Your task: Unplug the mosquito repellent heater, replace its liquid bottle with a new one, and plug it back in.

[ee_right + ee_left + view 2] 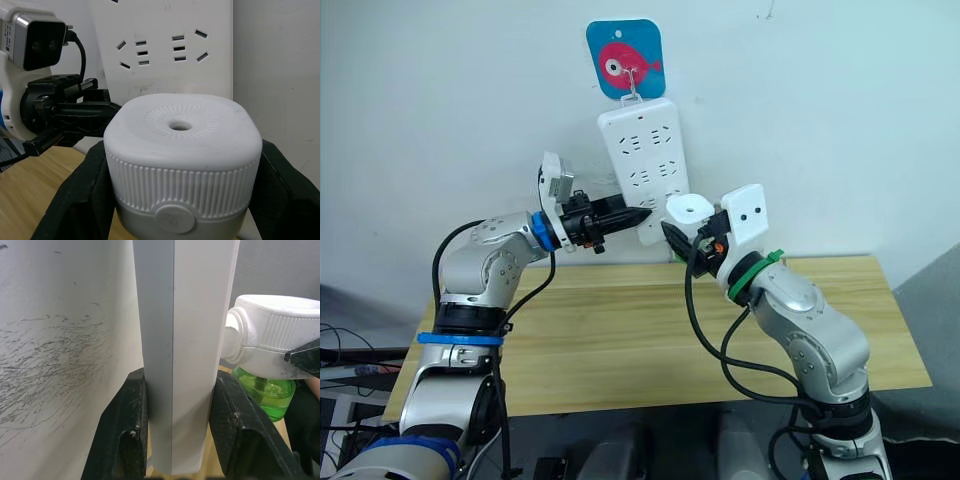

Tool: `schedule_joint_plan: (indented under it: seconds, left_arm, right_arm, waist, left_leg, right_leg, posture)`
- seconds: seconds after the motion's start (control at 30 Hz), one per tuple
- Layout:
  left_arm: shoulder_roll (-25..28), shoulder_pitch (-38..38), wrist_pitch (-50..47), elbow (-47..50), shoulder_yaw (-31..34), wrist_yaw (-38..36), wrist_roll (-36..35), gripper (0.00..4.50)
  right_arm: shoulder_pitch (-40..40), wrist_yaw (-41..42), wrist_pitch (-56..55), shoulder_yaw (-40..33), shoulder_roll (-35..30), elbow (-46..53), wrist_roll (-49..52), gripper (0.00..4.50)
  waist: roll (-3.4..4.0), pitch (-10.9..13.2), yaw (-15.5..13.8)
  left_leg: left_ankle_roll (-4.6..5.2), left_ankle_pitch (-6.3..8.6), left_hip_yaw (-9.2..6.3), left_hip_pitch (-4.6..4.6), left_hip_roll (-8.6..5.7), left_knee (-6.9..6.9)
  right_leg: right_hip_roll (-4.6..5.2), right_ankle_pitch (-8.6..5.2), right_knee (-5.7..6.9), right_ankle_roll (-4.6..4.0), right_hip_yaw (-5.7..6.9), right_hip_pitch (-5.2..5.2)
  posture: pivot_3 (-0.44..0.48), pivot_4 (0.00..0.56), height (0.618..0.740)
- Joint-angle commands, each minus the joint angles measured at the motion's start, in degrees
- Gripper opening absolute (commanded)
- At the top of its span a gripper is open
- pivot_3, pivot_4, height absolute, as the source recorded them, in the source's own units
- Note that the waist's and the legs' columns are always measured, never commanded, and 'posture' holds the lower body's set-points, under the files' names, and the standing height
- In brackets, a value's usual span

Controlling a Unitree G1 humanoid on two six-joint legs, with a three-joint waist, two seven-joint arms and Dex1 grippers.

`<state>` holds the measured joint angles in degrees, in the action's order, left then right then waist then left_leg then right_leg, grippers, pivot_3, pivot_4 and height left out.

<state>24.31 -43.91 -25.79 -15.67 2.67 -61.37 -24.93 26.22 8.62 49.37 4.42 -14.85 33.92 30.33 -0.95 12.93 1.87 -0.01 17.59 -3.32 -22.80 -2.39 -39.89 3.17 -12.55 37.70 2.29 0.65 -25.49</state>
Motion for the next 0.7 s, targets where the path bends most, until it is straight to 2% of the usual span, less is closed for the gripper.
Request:
schedule_joint_plan:
  seconds: [0.03, 0.1, 0.23, 0.37, 0.47, 0.57, 0.7]
  left_arm:
    - [-0.10, 0.43, 0.26, 3.53, -1.58, -1.59, -0.70, 1.29]
    - [-0.19, 0.26, 0.31, 3.35, -1.65, -1.58, -0.70, 1.29]
    - [-0.42, 0.27, 0.55, 3.38, -1.82, -1.62, -0.70, 1.29]
    - [-1.02, 0.07, 0.97, 3.17, -2.08, -1.90, -0.65, 1.29]
    - [-1.68, -0.58, 1.41, 2.44, -2.26, -2.17, -0.53, 1.29]
    - [-2.42, -1.36, 1.95, 1.71, -2.50, -2.43, -0.48, 1.29]
    - [-3.10, -1.93, 2.40, 0.87, -2.38, -2.75, -0.23, 1.29]
  right_arm:
    - [2.99, -1.12, 0.90, -0.21, 1.16, 0.02, -0.72, 3.04]
    - [3.78, -1.86, 1.72, -0.86, 2.41, -0.99, -0.38, 3.04]
    - [6.63, -1.31, 1.33, 1.54, 0.86, -3.47, -4.21, 3.04]
    - [7.42, -2.46, 0.90, -0.48, 4.77, -5.44, -3.14, 3.04]
    - [8.27, -0.22, -0.08, 4.09, 1.35, -6.82, -7.74, 3.04]
    - [9.30, -2.78, 1.36, 0.30, 6.39, -8.50, -4.93, 3.04]
    - [9.75, -2.12, 0.59, 1.35, 6.81, -9.58, -7.19, 3.04]
  waist:
    - [0.00, 0.00, 0.00]
    - [0.00, 0.00, 0.00]
    - [0.00, 0.00, 0.01]
    - [0.00, 0.00, 0.04]
    - [0.01, 0.00, 0.06]
    - [0.01, 0.01, 0.03]
    - [0.01, 0.01, 0.04]
  left_leg:
    - [0.00, 0.00, 0.00, 0.01, 0.00, 0.00]
    - [0.00, 0.00, 0.00, 0.00, 0.01, 0.00]
    - [0.00, 0.00, 0.03, -0.02, 0.00, 0.01]
    - [-0.01, 0.00, 0.04, 0.00, 0.05, 0.01]
    - [-0.01, -0.01, 0.05, 0.00, 0.04, 0.00]
    - [-0.01, -0.01, 0.07, 0.01, 0.06, 0.00]
    - [-0.03, -0.02, 0.08, 0.02, 0.05, -0.05]
  right_leg:
    - [0.00, 0.00, 0.00, 0.00, 0.00, 0.00]
    - [0.00, 0.00, 0.01, 0.00, 0.00, -0.02]
    - [0.01, 0.00, 0.02, 0.00, -0.02, -0.05]
    - [0.01, 0.00, 0.05, 0.00, -0.03, -0.07]
    - [0.00, 0.00, 0.10, 0.00, -0.03, -0.10]
    - [0.00, 0.00, 0.10, 0.00, -0.03, -0.08]
    - [0.01, 0.00, 0.20, -0.01, -0.06, -0.10]
  posture:
    - [-0.040, 0.236, 0.740]
    - [-0.041, 0.240, 0.740]
    - [-0.039, 0.241, 0.740]
    - [-0.034, 0.242, 0.740]
    - [-0.034, 0.240, 0.740]
    - [-0.031, 0.242, 0.740]
    - [-0.035, 0.239, 0.740]
